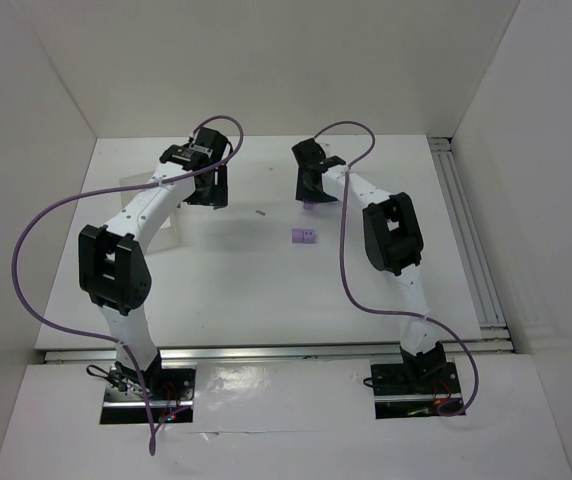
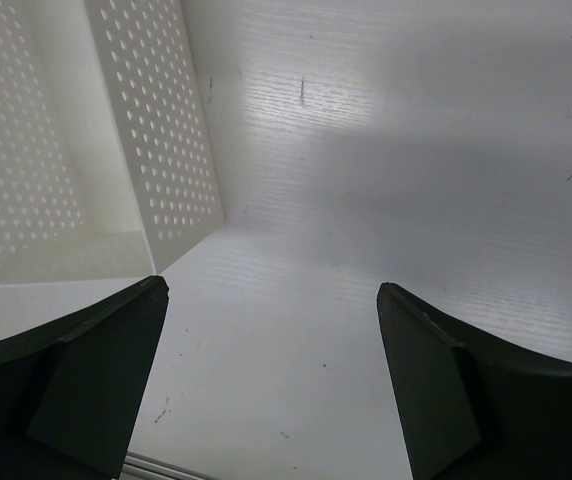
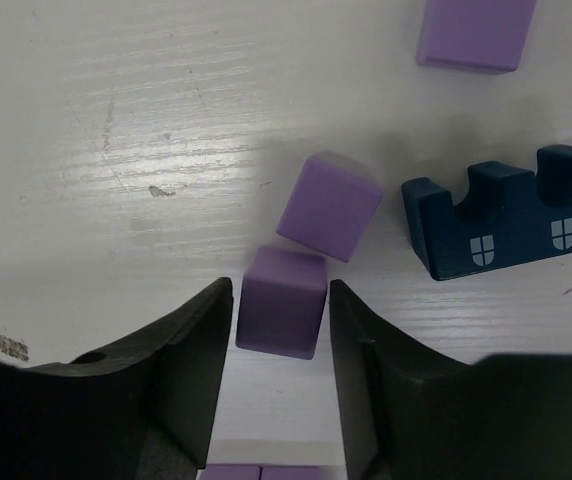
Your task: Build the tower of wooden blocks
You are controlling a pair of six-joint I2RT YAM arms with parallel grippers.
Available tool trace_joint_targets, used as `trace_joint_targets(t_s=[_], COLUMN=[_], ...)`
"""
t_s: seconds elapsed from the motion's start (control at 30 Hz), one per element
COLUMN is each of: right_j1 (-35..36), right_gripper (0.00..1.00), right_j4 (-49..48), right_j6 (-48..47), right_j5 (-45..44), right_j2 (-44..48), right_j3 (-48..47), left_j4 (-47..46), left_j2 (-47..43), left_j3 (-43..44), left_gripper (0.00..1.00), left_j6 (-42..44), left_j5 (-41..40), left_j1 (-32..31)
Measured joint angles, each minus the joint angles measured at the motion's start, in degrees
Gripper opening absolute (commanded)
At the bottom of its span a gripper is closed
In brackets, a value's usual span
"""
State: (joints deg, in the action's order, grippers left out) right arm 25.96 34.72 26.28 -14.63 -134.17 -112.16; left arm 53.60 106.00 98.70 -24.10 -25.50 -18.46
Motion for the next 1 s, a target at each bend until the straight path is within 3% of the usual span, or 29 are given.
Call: trace_joint_targets(t_s=[0.23,0.57,0.83,1.0], right_j1=[0.1,2.6,8.0,10.7], right_gripper=[0.28,0.28,0.28,0.28], right_j4=[0.0,0.3,-0.9,-0.9], right_j6=[0.0,-0.7,-0.2,0.4], right_j5=[-0.6,-1.5,-2.5,-2.5], right_j2=[0.0,6.2,21.5,22.5], right_j3=[0.0,1.6,16.4,21.7], left_j4=[0.0,-0.3,-1.0,-1.7], left_j2=[0.0,-0.1,-3.1,-6.2], left_j3=[0.0,-1.3,-3.2,-3.6], left_gripper=[0.99,0.99,0.99,0.99], left_j6=[0.0,-0.2,-1.9,-2.4], left_j5=[0.0,-0.1,-0.1,1.2], left_j1=[0.0,0.0,0.0,0.5])
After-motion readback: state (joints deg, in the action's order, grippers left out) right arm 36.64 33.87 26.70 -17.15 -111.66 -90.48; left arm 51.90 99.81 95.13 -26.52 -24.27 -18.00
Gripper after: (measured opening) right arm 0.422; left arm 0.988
